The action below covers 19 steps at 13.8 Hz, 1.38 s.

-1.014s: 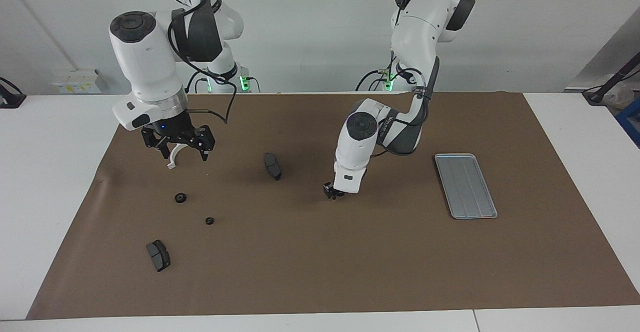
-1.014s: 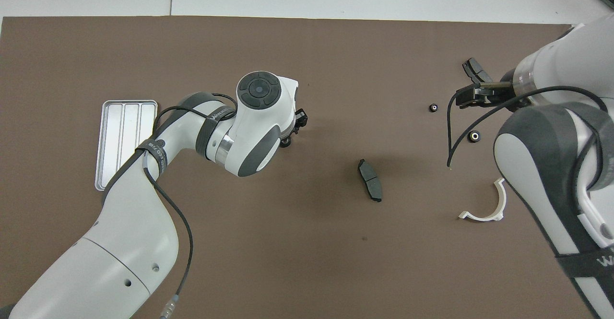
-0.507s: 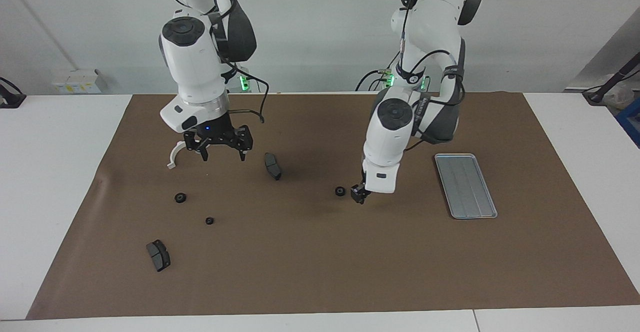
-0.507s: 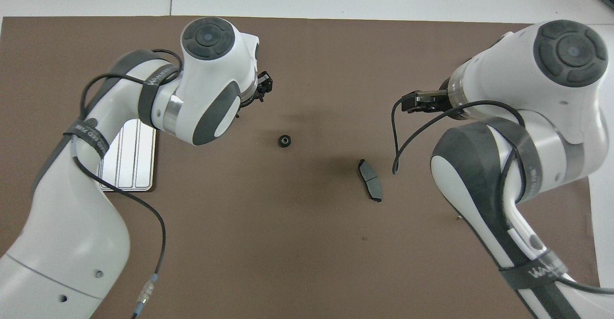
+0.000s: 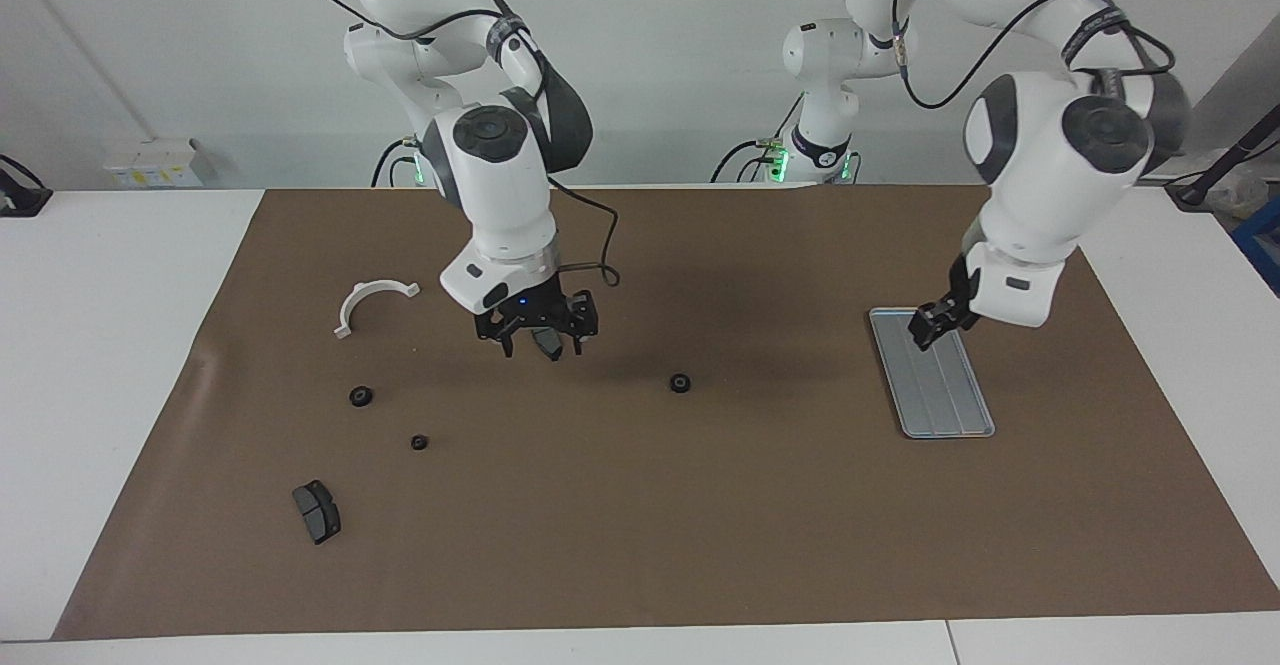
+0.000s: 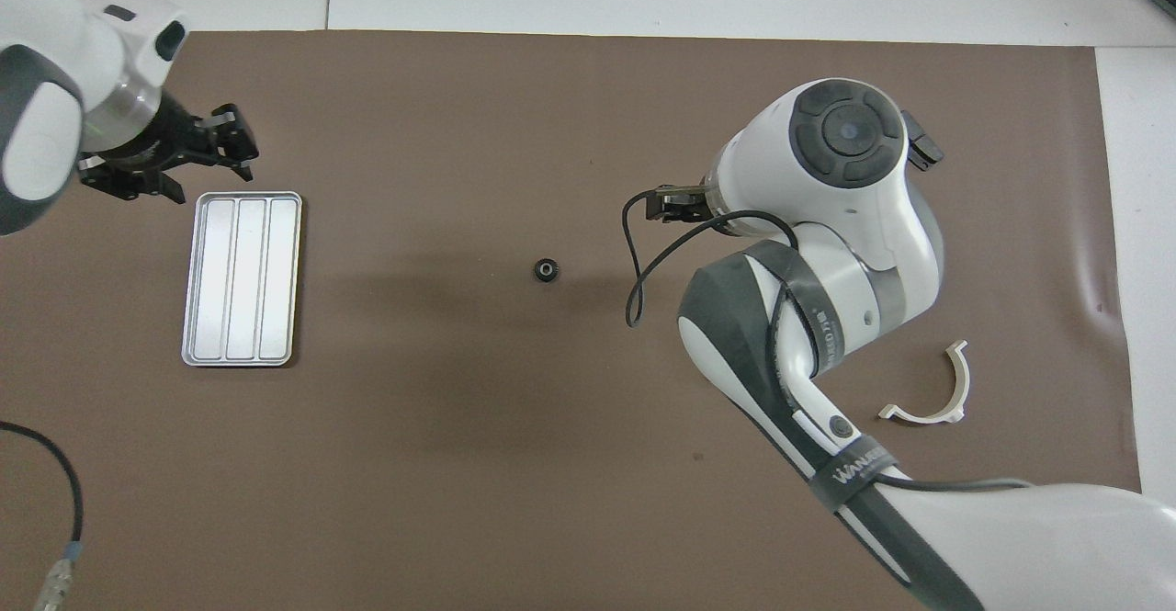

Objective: Place bearing gear from tray to pile

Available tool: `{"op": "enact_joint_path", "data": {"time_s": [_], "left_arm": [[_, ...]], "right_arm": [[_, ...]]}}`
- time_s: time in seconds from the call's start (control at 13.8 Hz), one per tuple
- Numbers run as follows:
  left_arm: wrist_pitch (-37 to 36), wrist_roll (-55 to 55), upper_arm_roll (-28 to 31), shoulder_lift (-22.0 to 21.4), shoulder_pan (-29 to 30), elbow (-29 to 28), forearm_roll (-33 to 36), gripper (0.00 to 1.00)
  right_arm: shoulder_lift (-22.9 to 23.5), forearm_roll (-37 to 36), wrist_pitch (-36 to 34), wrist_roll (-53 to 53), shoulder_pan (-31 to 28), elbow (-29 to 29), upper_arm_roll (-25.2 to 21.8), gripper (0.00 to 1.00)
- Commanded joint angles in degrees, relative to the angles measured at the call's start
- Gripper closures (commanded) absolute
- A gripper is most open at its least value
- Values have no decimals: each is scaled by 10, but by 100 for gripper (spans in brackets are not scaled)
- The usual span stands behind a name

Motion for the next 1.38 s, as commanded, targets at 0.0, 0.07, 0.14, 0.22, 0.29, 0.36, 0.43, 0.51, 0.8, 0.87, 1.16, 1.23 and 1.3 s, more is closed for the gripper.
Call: {"op": "enact_joint_path", "data": {"time_s": [0.0,0.07,0.14,0.22,0.29,0.36,0.43,0.51,0.8,0.87,1.16,1.23,1.3], "left_arm": [[-53,102,-6,-50,52,-9,-25,28],[-76,128,-5,-70,63,-8,-32,27],[-102,142,-5,-87,68,-2,-33,24],[-131,145,-5,-102,68,6,-33,20],[-158,146,-5,-119,68,9,-33,16],[-182,146,-5,-137,67,9,-33,12],[-209,146,-5,-152,67,9,-33,8],[-237,147,-5,-167,67,9,-33,5],[-252,163,-9,-212,63,-34,-30,7],[-222,163,-10,-210,63,-48,-31,7],[-65,163,-7,-203,68,-117,-33,9],[-44,175,-7,-201,74,-125,-33,9],[-33,188,-7,-197,78,-126,-33,9]], "right_arm": [[37,-27,33,46,23,28,3,0],[49,-35,35,49,28,28,3,0],[67,-39,38,59,46,35,2,0],[92,-41,37,79,68,64,1,0],[117,-59,36,102,97,89,-1,0],[132,-90,39,123,110,93,0,0],[140,-103,40,147,116,94,1,0],[145,-104,41,153,122,95,1,0],[168,-106,64,161,144,103,0,0],[168,-108,65,161,144,102,0,0],[178,-133,89,160,147,98,1,0],[179,-134,93,158,144,98,1,0],[182,-136,94,153,143,98,1,0]]}}
